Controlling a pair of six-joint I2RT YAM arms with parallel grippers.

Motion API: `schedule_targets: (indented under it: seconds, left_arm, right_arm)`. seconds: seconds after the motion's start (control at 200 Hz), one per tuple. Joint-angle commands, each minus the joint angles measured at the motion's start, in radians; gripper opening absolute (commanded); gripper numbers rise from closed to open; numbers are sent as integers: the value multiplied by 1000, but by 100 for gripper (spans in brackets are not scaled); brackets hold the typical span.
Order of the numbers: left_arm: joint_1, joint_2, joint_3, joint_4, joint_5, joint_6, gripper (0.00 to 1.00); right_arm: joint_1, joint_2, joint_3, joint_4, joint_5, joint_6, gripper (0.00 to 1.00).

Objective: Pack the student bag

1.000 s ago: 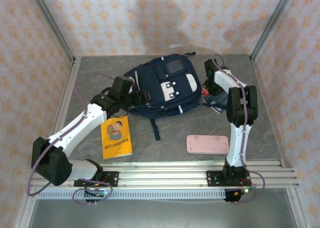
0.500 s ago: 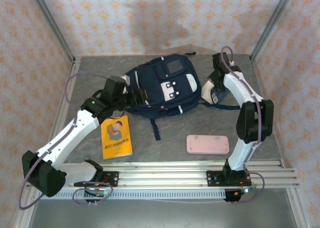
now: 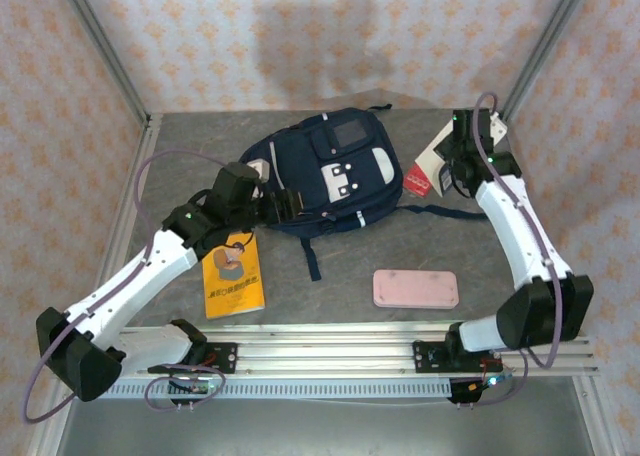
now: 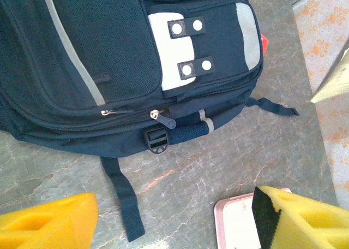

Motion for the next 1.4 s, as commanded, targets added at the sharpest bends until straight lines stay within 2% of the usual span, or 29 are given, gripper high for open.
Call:
schedule_targets:
  seconds: [0.0, 0.105, 0.225, 0.385, 0.49, 0.56, 0.641, 0.861, 1.076, 1.201, 1.396]
  left_arm:
    - [-3, -30, -22, -27, -35, -15, 76]
    - [-4, -35, -34, -13, -37, -19, 76]
    - [-4, -14, -30, 26, -3, -25, 78]
    - [1, 33, -10, 108, 69, -45, 81]
    - [25, 49, 0, 169, 123, -50, 81]
    - [84, 63, -10, 208, 185, -84, 82]
    - [166, 68, -70, 344, 301, -178, 82]
    - [188, 94, -121, 645, 490, -317, 83]
    - [130, 102, -115, 818, 557, -405, 84]
    - [81, 114, -99, 835, 552, -413, 85]
    - [72, 134, -106, 810, 527, -395, 85]
  right_arm:
    - [30, -93, 4, 66, -30, -50, 0]
    - [57, -158, -18, 118, -158, -42, 0]
    - [92, -233, -96, 238, -365, -5, 0]
    - [114, -312, -290, 591, -673, 152, 0]
    - [128, -332, -371, 766, -800, 256, 0]
    - [135, -345, -421, 877, -868, 316, 0]
    - [139, -355, -459, 964, -934, 367, 0]
    - [158, -373, -599, 1337, -1037, 575, 0]
    - [201, -368, -675, 1495, -1024, 639, 0]
    - [241, -352, -693, 1573, -1013, 655, 0]
    - [258, -340, -711, 1686, -999, 716, 0]
